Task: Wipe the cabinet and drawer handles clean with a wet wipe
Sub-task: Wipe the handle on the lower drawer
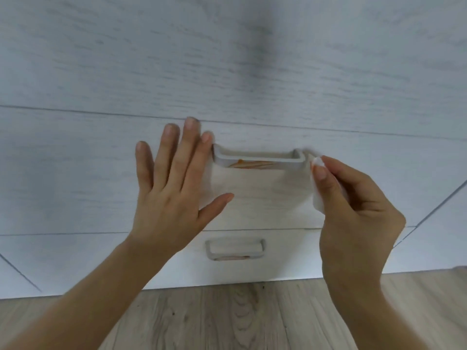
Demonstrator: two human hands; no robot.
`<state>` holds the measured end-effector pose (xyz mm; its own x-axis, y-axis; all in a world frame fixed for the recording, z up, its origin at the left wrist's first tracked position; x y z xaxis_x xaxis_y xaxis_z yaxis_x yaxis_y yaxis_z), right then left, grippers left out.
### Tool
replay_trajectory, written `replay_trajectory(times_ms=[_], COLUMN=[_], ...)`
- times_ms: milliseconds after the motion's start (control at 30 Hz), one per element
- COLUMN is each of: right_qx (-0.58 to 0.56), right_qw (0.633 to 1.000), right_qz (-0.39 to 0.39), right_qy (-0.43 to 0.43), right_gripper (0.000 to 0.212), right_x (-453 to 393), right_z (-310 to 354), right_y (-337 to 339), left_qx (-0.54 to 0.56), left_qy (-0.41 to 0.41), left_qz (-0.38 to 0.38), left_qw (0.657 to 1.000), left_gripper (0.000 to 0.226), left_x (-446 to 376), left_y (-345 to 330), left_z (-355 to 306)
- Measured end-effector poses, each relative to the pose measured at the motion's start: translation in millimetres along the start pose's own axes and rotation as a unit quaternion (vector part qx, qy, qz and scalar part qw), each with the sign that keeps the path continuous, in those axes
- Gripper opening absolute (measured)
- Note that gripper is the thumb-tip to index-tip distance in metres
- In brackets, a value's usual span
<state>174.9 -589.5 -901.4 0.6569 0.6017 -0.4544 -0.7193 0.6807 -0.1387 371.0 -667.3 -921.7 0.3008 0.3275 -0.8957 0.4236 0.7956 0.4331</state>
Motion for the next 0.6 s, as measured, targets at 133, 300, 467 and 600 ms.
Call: replay_trajectory(times_ms=[133,300,467,600], right_qx=[-0.024,-0.053,-0.084,-0.071], right_qw=[1.000,0.998,0.996,0.997], right_qz=[0.004,0.038,0.002,-0.017], right_qy=[-0.006,-0.017,-0.029,-0.032], right_gripper=[0.011,0.013,0.013,0.011], right_x=[-3,-2,1,8], right_z=[0,-1,-3,-7], right_y=[-2,-21,-25,-21], left_qx=[-0.036,-0.037,-0.030,-0.022], left_qy=[0.006,-0.002,0.003,0.011], left_qz=[-0.032,-0.036,-0.037,-0.041], left_qw=[0.999,0.999,0.999,0.999], left_gripper=[0.079,0.080,0.079,0.077], left_x=[0,1,1,0], left_y=[-9,-11,-9,-9], left_z=[-2,-2,-1,-2])
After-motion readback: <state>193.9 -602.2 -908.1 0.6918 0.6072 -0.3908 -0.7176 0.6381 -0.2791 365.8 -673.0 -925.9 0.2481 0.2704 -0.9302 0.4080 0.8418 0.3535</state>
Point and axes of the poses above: each hand's wrist, its own x-axis away from the middle knuckle, its own y-axis out of the back of the hand, z = x × y, the point moved 5 cm from there along -x, towards the middle knuckle, and after that the axes turned 6 degrees about x, right-handed, at the moved point
